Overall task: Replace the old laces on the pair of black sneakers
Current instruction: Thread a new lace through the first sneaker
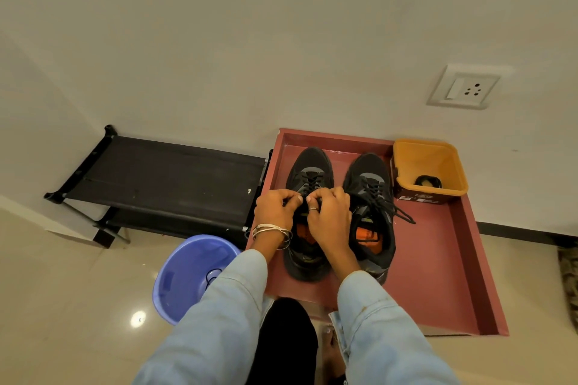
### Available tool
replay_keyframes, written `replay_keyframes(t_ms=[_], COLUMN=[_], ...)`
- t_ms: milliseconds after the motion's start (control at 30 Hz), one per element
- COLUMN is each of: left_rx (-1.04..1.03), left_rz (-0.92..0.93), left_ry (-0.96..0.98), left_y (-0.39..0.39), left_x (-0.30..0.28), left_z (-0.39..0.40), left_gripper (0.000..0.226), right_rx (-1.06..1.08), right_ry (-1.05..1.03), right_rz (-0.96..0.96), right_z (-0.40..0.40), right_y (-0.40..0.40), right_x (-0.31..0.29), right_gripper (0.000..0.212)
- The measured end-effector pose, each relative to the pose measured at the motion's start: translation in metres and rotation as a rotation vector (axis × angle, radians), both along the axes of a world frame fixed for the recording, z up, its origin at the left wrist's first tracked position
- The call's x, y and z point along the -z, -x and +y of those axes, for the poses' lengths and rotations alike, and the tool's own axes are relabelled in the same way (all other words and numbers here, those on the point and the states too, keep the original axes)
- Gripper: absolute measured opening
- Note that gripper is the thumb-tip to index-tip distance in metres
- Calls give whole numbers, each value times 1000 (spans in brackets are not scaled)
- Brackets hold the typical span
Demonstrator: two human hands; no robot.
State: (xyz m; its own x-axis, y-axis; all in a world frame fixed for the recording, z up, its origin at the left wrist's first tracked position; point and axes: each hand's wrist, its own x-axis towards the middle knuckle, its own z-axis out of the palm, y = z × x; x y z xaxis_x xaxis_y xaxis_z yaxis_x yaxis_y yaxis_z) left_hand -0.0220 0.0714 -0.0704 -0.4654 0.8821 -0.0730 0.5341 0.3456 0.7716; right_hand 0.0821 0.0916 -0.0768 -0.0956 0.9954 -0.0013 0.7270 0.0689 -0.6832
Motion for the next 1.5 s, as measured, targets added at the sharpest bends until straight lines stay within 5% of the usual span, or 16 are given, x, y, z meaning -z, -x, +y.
replay_keyframes(t_ms=[333,633,1200,1267,1333,1500], left_rx=[14,39,8,5,-25,-221], left_rz=[-78,-237,-268,-204,-173,-513], left_ry=[-46,0,73,104,121,34], left_y=[4,14,17,16,16,12], left_x=[4,2,1,1,0,-12], left_z=[-3,2,6,9,11,10], left_gripper=[17,18,6,8,12,16], right_rx=[-12,99,159,131,115,88], right_ry=[-98,56,306,277,188,-141], right_rz=[-107,62,162,102,-14,-11], right_z=[-2,4,12,10,2,-26], right_y=[1,3,9,7,4,-10], right_x=[6,-2,-12,-13,-15,-16], right_gripper=[17,5,10,4,21,11])
